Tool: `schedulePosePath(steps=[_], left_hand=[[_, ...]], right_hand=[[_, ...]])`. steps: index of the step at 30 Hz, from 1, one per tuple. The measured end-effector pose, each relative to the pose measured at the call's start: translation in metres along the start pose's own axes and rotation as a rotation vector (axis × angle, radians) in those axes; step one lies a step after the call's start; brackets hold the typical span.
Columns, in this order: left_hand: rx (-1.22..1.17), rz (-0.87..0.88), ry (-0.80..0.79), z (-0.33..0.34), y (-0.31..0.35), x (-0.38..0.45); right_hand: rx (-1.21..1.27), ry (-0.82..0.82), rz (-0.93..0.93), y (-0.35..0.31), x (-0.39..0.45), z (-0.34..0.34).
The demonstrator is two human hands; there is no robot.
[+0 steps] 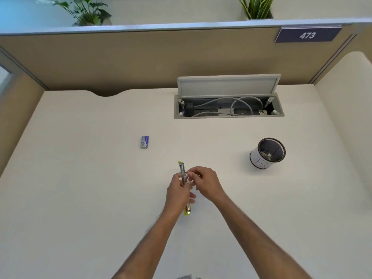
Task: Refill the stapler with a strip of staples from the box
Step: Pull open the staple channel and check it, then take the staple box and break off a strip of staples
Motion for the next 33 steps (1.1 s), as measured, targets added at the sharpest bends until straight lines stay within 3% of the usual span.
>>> schedulePosePath(steps=[6,10,14,19,21,25,33], left_hand=[[0.741,0.19,0.138,0.007,0.023,0.043],[0.952,0.239,0.092,0.021,0.033,0.067],[0.935,0.292,0.102,0.012,0.038,0.08],[0.64,0.217,0.578,-0.096,0.05,0.094],[0.641,0.124,0.679,-0.131,0.043,0.101],[0.661,0.021,0.6,-0.149,0.028,0.121],[0.606,0.124,0.577,-0.151,0.043,0.133]], right_hand=[[0.064,0.14,0.171,0.032,0.035,0.003],[0.118,0.259,0.243,0.041,0.048,-0.003],[0.147,0.344,0.252,0.039,0.057,-0.01],[0.206,0.375,0.267,0.045,0.049,-0.016],[0.194,0.386,0.255,0.046,0.038,-0.018],[0.218,0.337,0.209,0.041,0.009,-0.011],[0.27,0.262,0.161,0.019,-0.038,0.004]])
Point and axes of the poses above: each hand's wrist, its own x-axis towards the middle knuckle, its own z-axis out of the palm, y = z × x, the point moved 9 cm from there along x, towards the middle knuckle
